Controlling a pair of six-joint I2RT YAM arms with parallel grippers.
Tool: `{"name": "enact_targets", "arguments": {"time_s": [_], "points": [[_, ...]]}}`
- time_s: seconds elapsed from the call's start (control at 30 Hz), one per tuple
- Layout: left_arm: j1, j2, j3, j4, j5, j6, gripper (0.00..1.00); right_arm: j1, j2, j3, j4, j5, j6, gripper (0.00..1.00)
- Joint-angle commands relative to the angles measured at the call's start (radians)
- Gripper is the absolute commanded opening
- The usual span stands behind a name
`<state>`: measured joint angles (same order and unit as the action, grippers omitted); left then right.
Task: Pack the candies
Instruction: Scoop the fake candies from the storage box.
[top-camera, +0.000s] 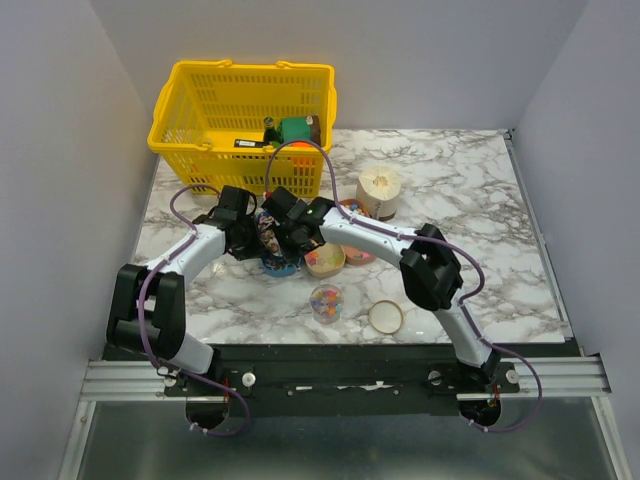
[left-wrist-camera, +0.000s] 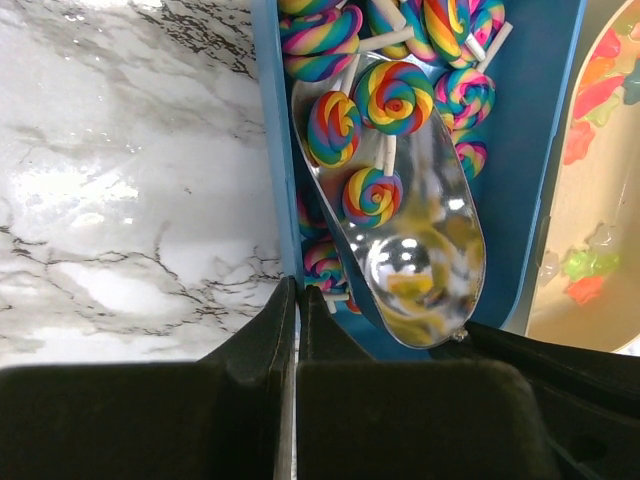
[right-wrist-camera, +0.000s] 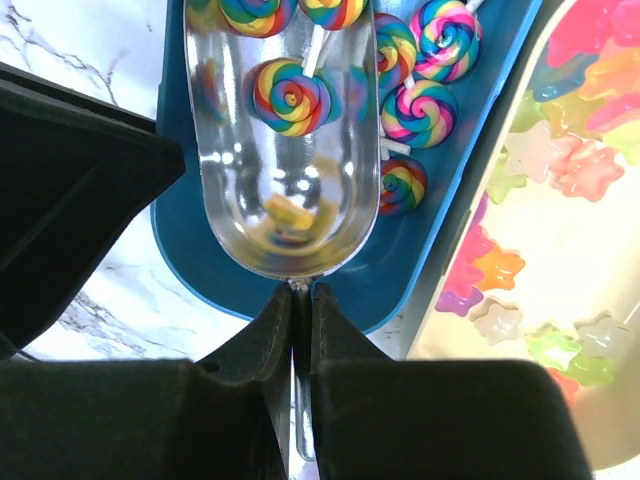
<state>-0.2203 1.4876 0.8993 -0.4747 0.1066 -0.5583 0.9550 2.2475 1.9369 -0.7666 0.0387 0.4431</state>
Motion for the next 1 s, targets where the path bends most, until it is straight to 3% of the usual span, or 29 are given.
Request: {"name": "enact_targets", "arguments": {"time_s": [0.0,0.2,0.53,0.7,0.8,0.97], "points": [[-0.005,0.000,0.030,-0.064,0.002,0.001,0.03,-0.019,-0.023,-0.036,-0.051,0.156,-0.015,0.01],[-0.005,-0.006,0.035,-0.065,-0.001,0.001,0.06,-0.016,-0.057,-0.052,-0.051,0.165,-0.018,0.01],[-0.007,-0.012,0.044,-0.068,-0.001,0.001,0.22,-0.009,-0.095,-0.104,-0.017,0.179,-0.047,0.01],[-0.005,-0.012,0.046,-0.065,0.005,0.005,0.24,-0.004,-0.091,-0.098,-0.005,0.159,-0.050,0.01],[-0.005,-0.009,0.044,-0.064,0.010,0.009,0.22,-0.004,-0.053,-0.043,-0.029,0.126,-0.031,0.01],[-0.005,0.002,0.038,-0.067,0.018,0.018,0.19,-0.007,0.069,0.204,-0.255,0.037,0.063,0.01]]}}
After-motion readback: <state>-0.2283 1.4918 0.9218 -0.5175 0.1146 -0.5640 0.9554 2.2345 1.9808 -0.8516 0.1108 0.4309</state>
